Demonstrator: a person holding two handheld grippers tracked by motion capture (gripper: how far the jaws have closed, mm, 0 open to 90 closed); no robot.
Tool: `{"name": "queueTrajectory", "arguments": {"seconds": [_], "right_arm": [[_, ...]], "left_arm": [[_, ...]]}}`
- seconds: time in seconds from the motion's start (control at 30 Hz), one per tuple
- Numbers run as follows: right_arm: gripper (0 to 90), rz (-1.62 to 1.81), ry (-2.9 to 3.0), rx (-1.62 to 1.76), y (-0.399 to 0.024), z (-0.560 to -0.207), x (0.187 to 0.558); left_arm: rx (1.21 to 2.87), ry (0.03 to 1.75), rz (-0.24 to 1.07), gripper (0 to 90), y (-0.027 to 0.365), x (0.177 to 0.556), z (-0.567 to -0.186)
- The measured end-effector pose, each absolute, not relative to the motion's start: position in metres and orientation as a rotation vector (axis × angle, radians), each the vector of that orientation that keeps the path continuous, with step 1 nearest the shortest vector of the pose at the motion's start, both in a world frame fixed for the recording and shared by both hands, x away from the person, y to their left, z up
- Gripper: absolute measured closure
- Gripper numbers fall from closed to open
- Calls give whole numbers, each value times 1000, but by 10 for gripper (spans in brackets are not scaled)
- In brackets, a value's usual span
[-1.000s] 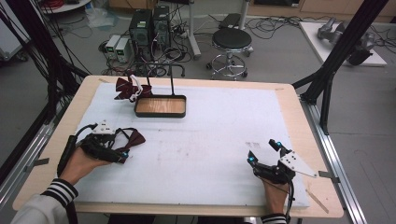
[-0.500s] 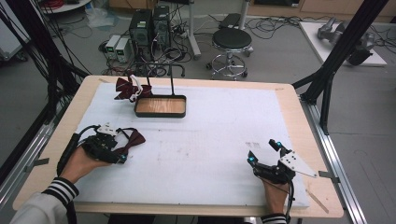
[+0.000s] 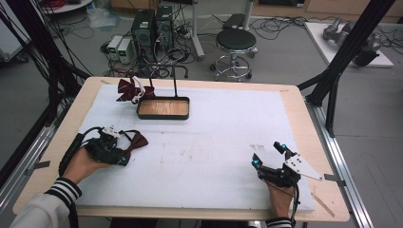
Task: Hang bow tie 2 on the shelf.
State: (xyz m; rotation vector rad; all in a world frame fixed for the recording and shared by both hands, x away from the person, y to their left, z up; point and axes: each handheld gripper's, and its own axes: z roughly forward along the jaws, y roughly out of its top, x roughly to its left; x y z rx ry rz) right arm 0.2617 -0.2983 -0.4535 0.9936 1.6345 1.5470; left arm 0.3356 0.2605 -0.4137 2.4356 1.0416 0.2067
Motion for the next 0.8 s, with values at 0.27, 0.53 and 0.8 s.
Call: {"name": "queueTrajectory", "arguments": {"seconds": [0.27, 0.53, 0.8], "right_arm": [[69, 1547, 1634, 994, -298, -453, 262], [69, 1547, 1636, 997, -298, -453, 261], [69, 1545, 1637, 1001, -298, -453, 261]], "left_arm": [[2432, 1019, 192, 813, 262, 333, -414], [2406, 1019, 230, 814, 264, 332, -412], [2319, 982, 299, 816, 263, 330, -402]]}}
